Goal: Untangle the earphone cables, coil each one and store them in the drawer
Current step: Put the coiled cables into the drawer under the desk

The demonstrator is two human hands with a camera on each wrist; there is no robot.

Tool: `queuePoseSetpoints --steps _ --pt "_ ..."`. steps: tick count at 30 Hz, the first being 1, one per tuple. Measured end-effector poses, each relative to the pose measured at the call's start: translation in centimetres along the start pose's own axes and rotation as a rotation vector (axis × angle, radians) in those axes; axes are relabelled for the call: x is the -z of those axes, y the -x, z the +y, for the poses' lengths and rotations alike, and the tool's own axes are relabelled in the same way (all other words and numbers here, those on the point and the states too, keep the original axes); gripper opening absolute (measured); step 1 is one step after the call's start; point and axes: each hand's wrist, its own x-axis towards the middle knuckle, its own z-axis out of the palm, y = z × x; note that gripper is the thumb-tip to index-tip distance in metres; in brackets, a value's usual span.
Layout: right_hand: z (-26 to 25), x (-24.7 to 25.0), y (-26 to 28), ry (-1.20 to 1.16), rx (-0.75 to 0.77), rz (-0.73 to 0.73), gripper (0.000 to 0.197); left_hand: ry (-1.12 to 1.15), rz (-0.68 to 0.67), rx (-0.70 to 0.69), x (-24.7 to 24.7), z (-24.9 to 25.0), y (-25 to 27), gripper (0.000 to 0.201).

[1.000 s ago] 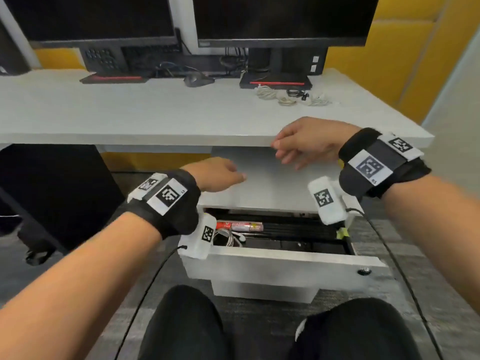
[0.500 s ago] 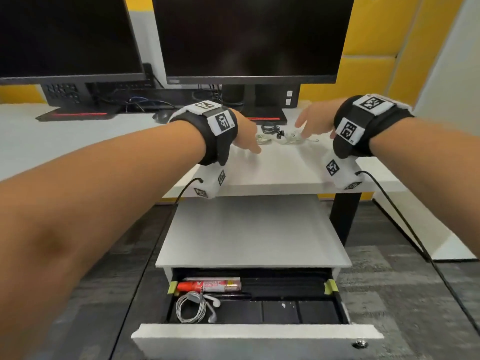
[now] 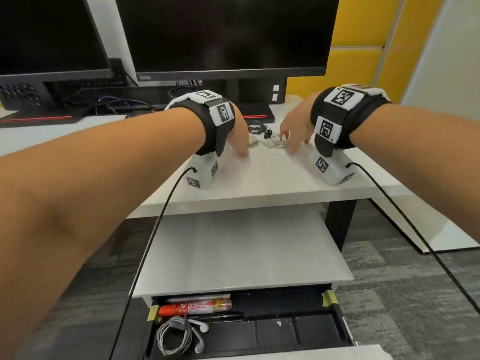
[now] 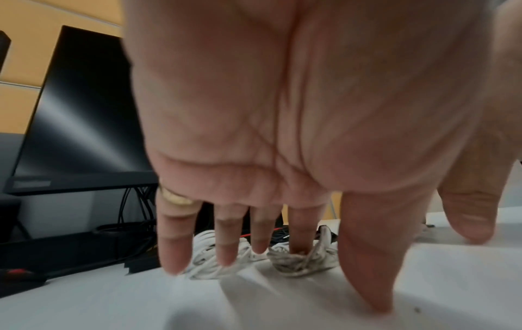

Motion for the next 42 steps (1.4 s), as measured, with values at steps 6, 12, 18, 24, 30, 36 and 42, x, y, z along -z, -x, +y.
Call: queuePoseSetpoints --steps 6,12,18,24,30,36,42 --pt "-0.8 -0.4 1.6 0.019 0.024 -0.005 0.046 0.221 0.017 -0.013 -0.7 0.5 3.3 0.051" --pt "-2.4 -1.1 5.9 -0.097 0.046 -0.021 0.058 0.353 0.039 -0.084 -2.3 1.6 7.7 0.066" --pt "-4.4 -2.8 8.9 -0.071 0.126 0.010 0.081 0.092 0.209 -0.088 -5.6 4.2 10.9 0.069" --pt "-5.4 -5.7 10.8 -0.125 0.224 0.352 0.028 0.266 0.510 -0.135 -8.6 4.1 13.4 0.023" --pt "-6.0 -7.0 13.9 -0.258 0.335 0.335 0.022 0.434 0.516 -0.210 -11.5 3.6 16.3 0.028" --pt "-8.8 -11.7 14.1 -0.306 0.413 0.089 0.024 0.539 0.293 -0.253 -16.6 5.7 16.8 0.029" --pt "-12.0 -16.0 12.1 -0.190 0.492 -0.080 0.026 0.483 0.080 -0.263 -21.8 9.5 15.0 0.027"
